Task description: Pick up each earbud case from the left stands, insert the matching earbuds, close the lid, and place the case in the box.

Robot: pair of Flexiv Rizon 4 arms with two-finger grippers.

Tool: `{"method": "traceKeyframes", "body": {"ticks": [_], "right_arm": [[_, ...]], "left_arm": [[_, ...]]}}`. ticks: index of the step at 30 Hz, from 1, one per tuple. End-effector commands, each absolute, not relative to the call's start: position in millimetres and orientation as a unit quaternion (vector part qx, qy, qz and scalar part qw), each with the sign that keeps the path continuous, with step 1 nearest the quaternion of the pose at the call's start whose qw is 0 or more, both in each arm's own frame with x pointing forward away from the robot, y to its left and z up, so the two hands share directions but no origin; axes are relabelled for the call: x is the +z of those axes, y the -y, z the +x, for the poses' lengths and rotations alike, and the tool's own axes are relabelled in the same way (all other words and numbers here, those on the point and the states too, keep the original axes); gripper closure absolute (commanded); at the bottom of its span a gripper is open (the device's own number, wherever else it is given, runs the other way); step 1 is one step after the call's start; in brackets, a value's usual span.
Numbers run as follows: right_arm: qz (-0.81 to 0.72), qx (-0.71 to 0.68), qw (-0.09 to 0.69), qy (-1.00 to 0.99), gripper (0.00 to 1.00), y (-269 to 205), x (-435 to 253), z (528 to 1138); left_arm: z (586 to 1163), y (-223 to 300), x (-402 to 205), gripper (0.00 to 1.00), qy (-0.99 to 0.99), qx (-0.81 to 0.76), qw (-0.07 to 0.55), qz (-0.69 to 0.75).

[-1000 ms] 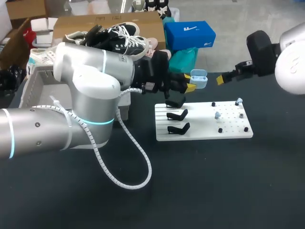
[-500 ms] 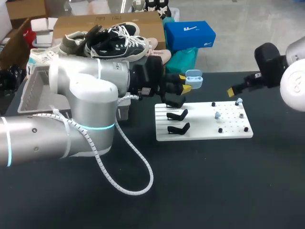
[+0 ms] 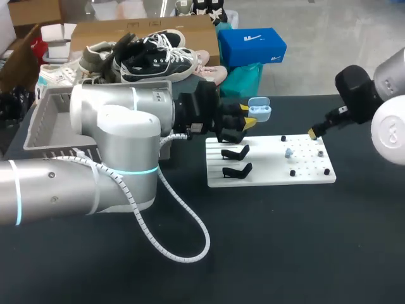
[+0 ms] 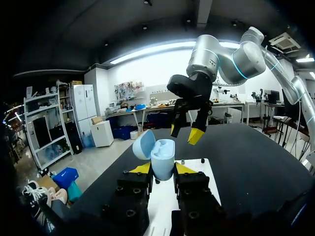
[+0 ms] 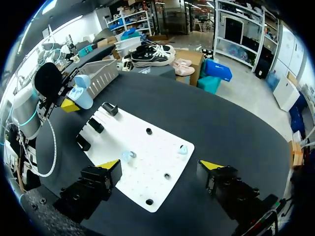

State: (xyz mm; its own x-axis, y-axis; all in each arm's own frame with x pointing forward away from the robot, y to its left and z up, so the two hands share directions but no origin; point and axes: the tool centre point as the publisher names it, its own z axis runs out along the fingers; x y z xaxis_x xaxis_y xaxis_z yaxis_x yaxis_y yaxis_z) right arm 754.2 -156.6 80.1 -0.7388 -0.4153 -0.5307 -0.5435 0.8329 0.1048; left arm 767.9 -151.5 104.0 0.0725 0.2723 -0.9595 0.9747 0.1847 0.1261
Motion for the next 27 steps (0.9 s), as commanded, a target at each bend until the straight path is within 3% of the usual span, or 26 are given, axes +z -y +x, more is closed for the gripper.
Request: {"method": "traceKeyframes", "body": {"ticks": [1, 15, 16, 17, 19, 22, 27], "right_arm": [[-0.24, 0.043, 0.274, -0.93, 0.0, 153.5, 71.3, 754.5], [-0.26, -0.003, 0.243, -0.935, 0.0, 155.4, 50.8, 771.7], [-0.26, -0.007, 0.24, -0.935, 0.24, 155.8, 50.2, 773.3], [-0.26, -0.008, 0.238, -0.936, 0.37, 156.2, 49.5, 774.6], [-0.26, -0.008, 0.236, -0.936, 0.37, 156.7, 48.9, 776.7], [-0.263, -0.009, 0.23, -0.937, 0.52, 157.5, 47.4, 779.4], [-0.266, -0.008, 0.222, -0.938, 0.56, 160.3, 44.5, 783.7]], "left_arm": [[764.2, 151.6, 103.2, 1.0, -0.585, -0.346, 0.507, 0.529], [764.2, 151.6, 103.2, 1.0, -0.585, -0.346, 0.507, 0.529], [764.2, 151.6, 103.2, 1.0, -0.585, -0.346, 0.507, 0.529], [764.2, 151.6, 103.2, 1.0, -0.585, -0.346, 0.507, 0.529], [764.2, 151.6, 103.2, 1.0, -0.585, -0.346, 0.507, 0.529], [764.2, 151.6, 103.2, 1.0, -0.585, -0.346, 0.507, 0.529], [764.2, 151.6, 103.2, 1.0, -0.585, -0.346, 0.507, 0.529]]}}
